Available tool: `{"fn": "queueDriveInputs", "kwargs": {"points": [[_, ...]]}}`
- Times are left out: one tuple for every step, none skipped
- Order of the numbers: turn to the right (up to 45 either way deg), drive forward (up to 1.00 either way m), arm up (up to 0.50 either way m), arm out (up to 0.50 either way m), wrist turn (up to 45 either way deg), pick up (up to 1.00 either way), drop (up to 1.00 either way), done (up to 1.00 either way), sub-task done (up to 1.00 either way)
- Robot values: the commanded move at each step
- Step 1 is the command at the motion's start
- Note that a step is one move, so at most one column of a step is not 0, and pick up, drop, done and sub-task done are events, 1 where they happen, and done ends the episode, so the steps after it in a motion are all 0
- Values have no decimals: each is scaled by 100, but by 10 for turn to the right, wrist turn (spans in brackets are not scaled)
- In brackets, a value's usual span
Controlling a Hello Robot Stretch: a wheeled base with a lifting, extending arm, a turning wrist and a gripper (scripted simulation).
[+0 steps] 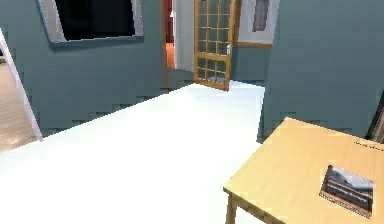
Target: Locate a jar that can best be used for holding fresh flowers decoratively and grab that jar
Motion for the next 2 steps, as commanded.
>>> {"fn": "queueDriveInputs", "kwargs": {"points": [[-90, 0, 0, 0, 0, 0, 0, 0, 0], [450, 0, 0, 0, 0, 0, 0, 0, 0]]}}
